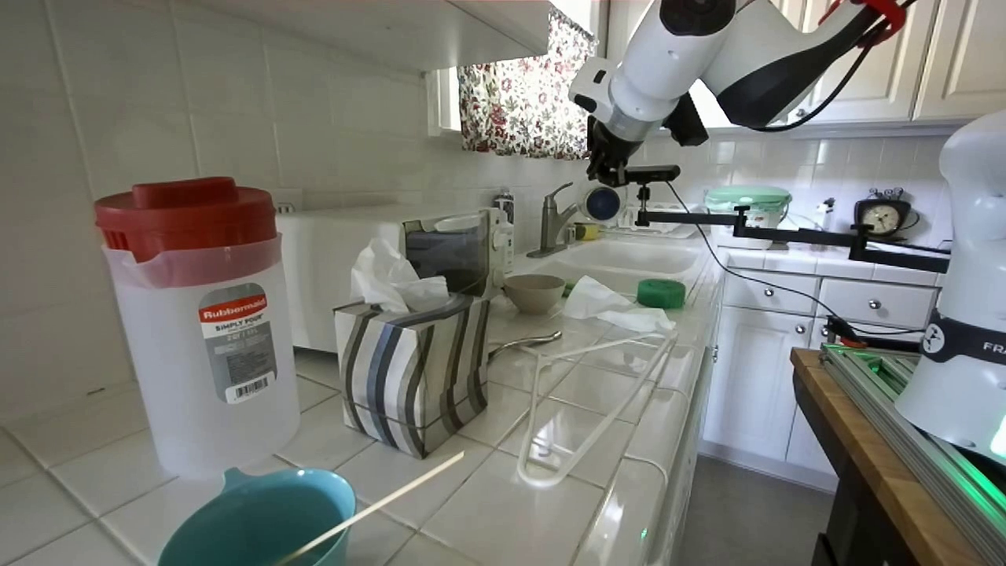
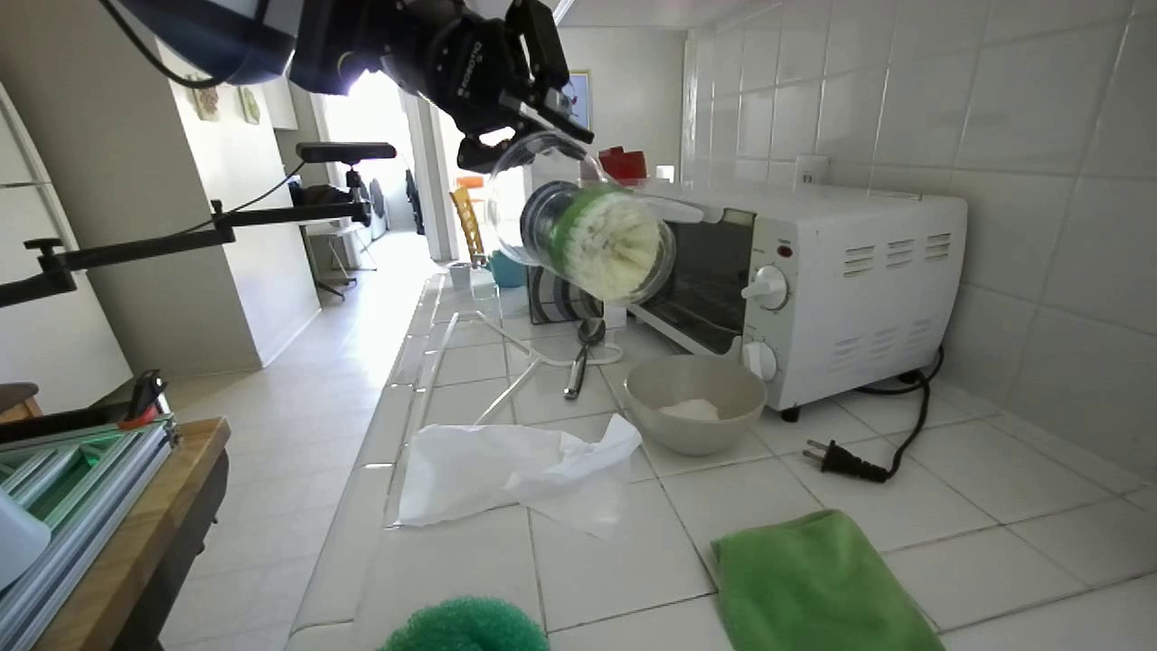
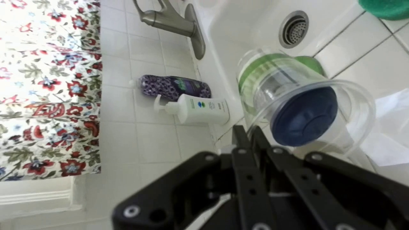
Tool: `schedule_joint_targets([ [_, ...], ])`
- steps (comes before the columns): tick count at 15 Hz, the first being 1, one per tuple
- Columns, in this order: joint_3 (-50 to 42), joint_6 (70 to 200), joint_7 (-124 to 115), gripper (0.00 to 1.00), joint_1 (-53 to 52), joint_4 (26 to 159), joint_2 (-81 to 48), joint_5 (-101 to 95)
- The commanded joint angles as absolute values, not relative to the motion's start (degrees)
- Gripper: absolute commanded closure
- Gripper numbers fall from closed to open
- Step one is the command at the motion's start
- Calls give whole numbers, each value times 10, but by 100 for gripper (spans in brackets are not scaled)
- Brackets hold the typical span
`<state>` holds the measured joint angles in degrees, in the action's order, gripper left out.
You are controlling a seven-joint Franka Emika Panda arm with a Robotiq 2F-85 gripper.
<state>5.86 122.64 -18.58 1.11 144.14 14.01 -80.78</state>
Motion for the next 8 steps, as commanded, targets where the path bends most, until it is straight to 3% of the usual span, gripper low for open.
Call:
schedule_joint_targets([
  [1, 78, 1143, -200, 98, -23, 1434, 113, -873],
  [8, 107, 1015, -214, 98, -77, 1429, 35, -976],
])
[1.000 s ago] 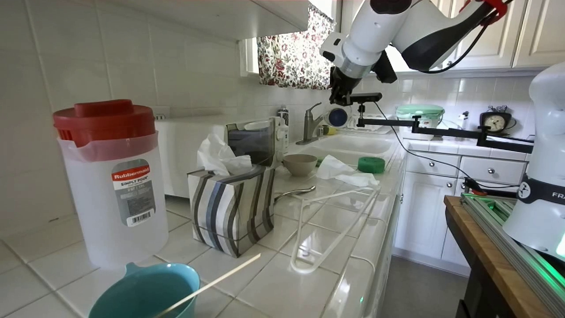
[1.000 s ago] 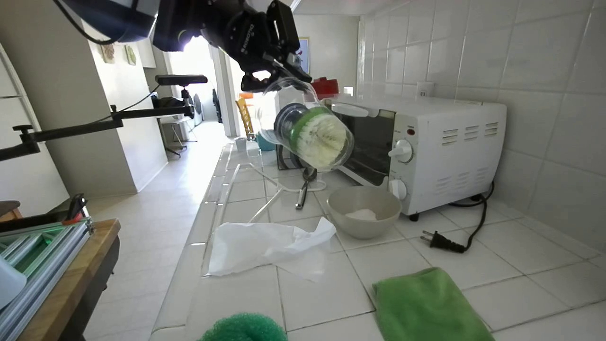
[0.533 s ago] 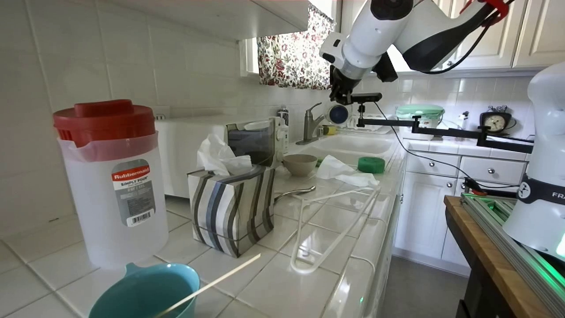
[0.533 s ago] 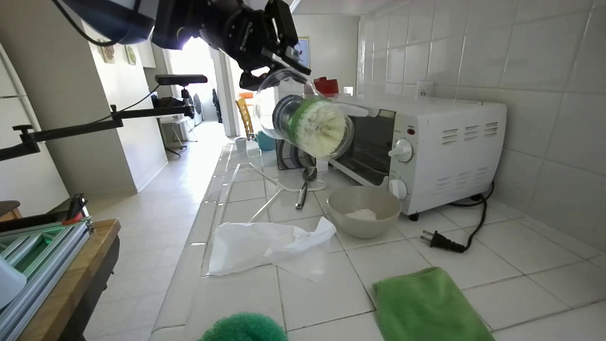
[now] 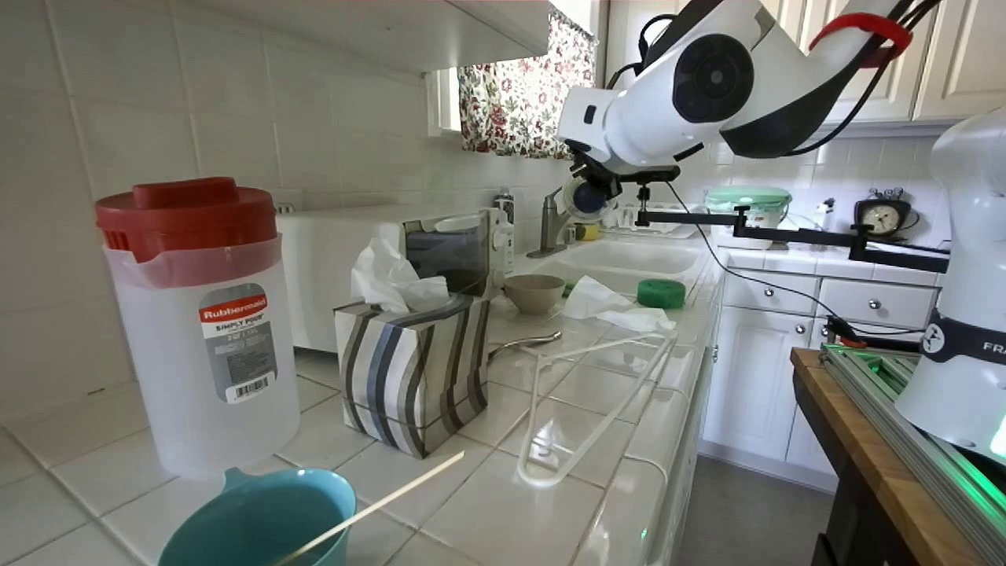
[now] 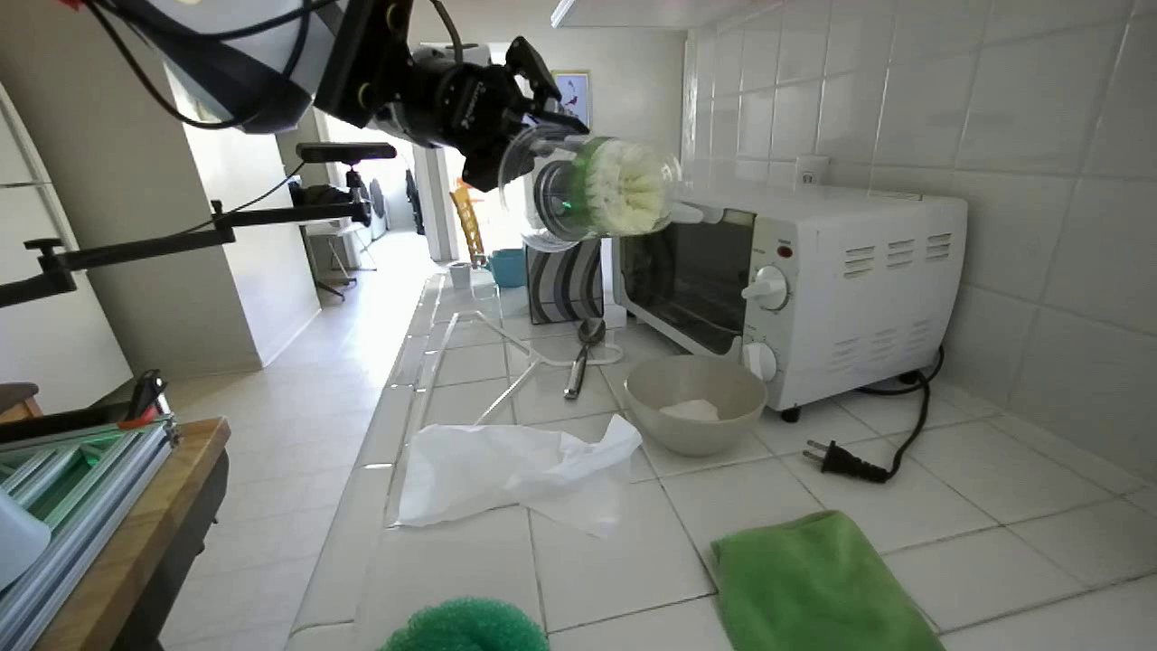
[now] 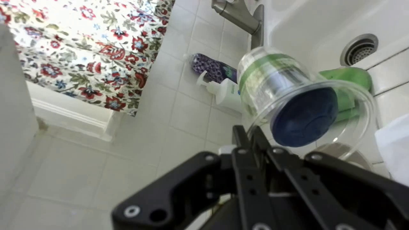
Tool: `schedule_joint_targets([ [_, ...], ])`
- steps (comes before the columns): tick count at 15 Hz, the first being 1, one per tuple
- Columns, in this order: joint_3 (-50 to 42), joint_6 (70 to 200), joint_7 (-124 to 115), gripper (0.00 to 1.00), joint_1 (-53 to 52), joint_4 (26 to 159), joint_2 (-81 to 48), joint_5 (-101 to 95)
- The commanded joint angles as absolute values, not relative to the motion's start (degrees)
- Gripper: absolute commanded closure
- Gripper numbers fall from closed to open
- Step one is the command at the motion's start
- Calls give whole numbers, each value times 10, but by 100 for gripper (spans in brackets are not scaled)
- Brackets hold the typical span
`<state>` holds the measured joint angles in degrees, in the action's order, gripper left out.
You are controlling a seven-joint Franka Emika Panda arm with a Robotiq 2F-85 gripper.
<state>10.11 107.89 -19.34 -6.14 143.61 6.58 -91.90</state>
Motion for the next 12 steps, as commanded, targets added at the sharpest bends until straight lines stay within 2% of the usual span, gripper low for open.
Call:
schedule_joint_targets([
  [1, 111, 992, -224, 98, -83, 1432, 25, -1002],
  [6, 121, 898, -253, 98, -106, 1431, -29, -1094],
  [12, 122, 879, -254, 98, -109, 1417, -84, -1099],
])
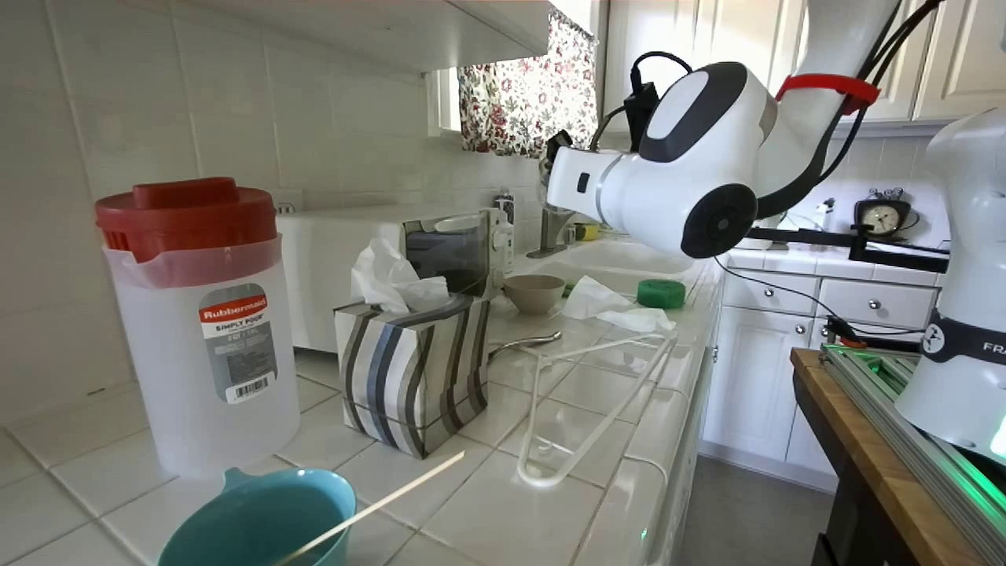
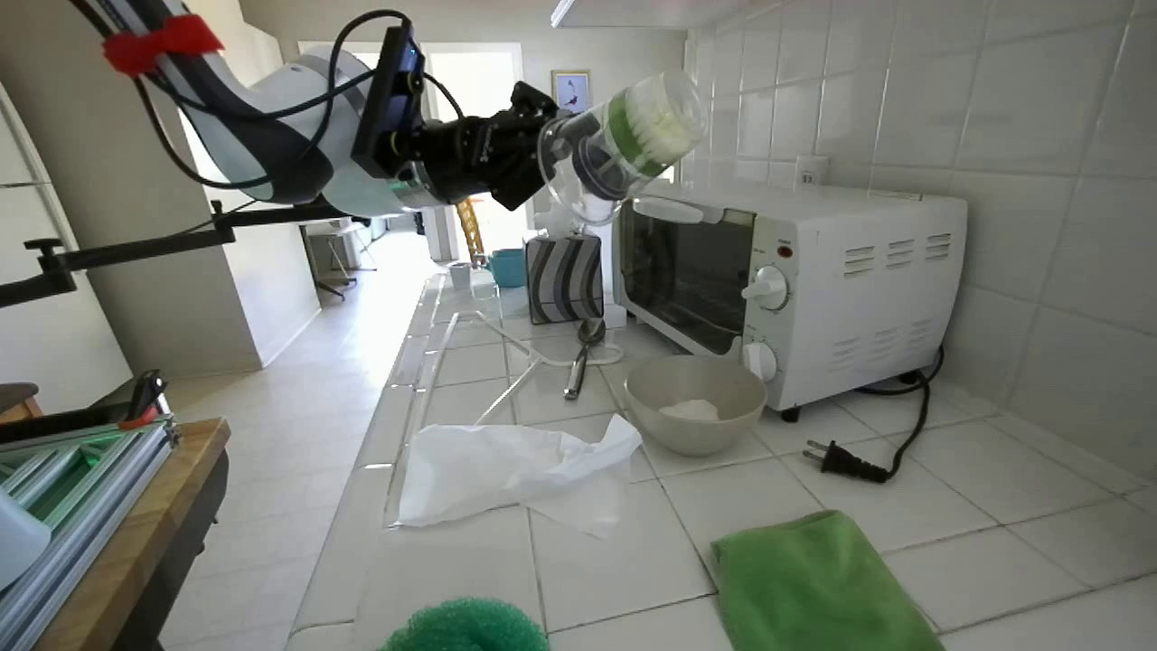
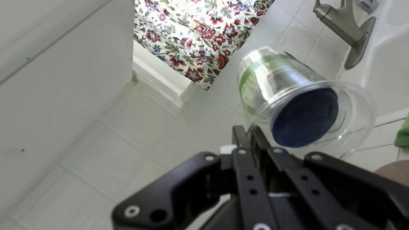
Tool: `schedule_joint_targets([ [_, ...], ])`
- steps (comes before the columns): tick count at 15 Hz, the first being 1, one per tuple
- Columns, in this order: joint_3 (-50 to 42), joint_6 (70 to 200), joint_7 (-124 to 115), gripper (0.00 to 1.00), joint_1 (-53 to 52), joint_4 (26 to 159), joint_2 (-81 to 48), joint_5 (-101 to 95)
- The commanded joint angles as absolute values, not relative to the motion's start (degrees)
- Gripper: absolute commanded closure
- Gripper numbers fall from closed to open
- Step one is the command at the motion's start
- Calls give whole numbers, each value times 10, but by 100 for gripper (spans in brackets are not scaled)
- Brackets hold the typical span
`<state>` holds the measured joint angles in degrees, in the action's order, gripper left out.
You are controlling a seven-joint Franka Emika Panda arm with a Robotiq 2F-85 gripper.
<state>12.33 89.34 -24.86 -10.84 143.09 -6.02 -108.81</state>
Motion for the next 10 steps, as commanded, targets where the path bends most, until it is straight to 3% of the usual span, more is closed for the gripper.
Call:
schedule_joint_targets([
  [1, 122, 881, -256, 98, -109, 1413, -90, -1095],
  [10, 126, 917, -273, 98, -110, 1394, -111, -1096],
])
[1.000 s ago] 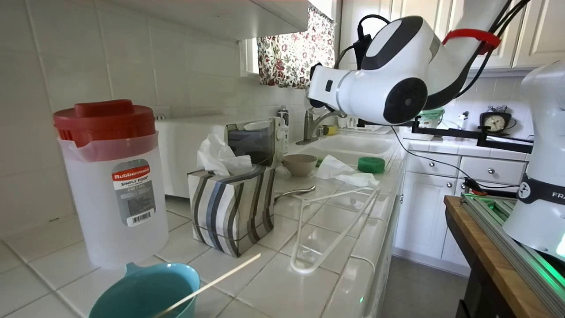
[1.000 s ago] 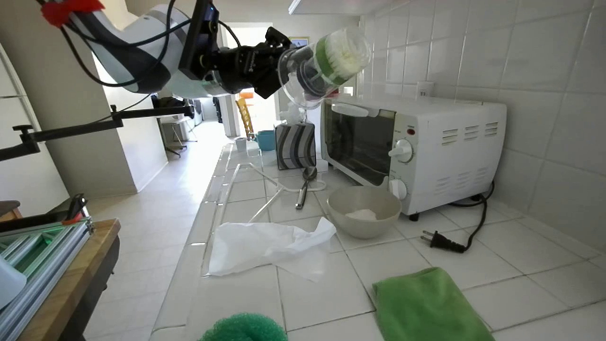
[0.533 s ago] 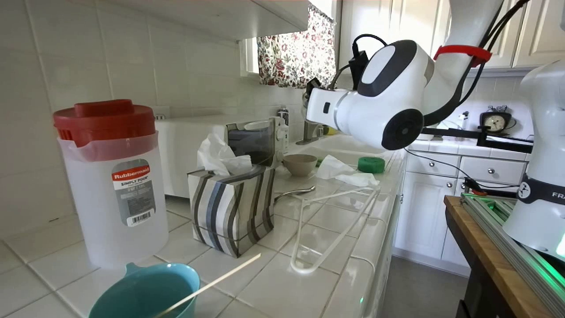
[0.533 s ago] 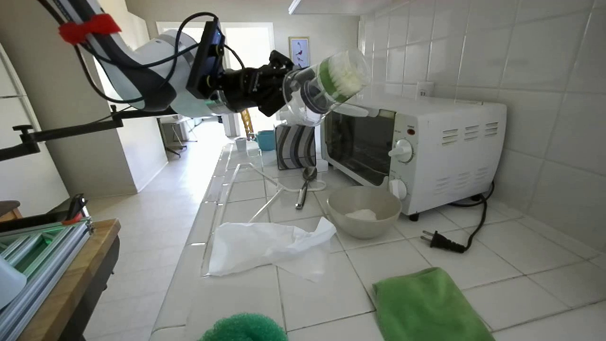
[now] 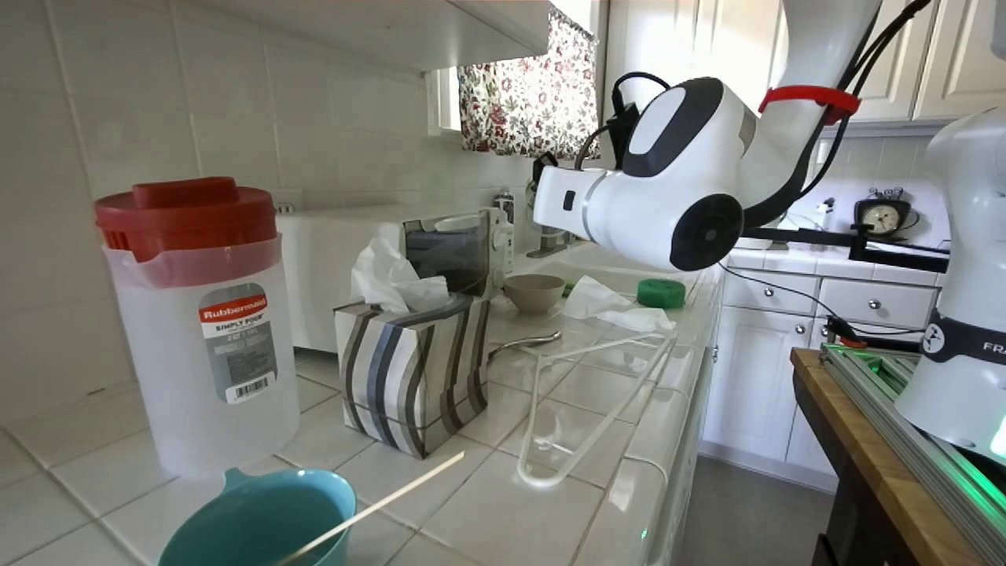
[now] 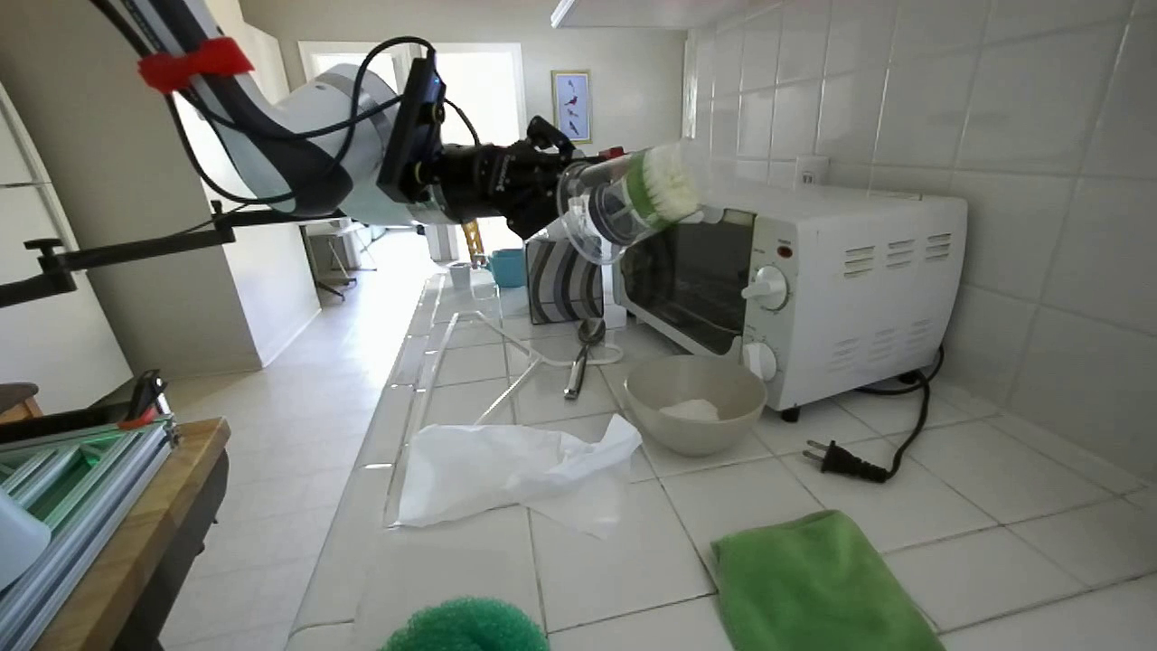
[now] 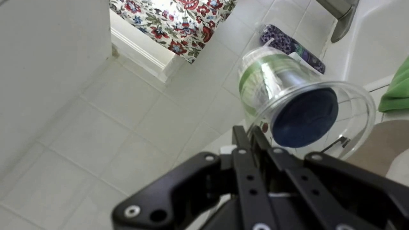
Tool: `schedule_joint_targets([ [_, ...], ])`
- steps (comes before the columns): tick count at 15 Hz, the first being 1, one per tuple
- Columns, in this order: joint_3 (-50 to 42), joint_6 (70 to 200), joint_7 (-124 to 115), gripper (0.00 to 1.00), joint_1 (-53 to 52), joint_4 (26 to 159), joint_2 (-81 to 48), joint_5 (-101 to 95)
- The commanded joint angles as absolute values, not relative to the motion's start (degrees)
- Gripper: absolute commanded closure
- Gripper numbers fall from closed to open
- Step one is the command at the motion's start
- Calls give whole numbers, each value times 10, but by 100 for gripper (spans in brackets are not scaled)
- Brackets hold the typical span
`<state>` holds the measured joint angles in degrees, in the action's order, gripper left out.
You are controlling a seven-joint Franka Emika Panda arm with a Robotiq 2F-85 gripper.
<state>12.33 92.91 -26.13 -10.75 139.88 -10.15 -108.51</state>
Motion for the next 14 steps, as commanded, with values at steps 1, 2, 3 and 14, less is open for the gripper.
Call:
schedule_joint_targets([
  [1, 127, 914, -272, 98, -112, 1395, -113, -1100],
  [2, 128, 915, -271, 98, -114, 1395, -116, -1102],
  [3, 130, 914, -270, 98, -116, 1396, -119, -1105],
  [14, 130, 800, -264, 98, -129, 1405, -163, -1215],
])
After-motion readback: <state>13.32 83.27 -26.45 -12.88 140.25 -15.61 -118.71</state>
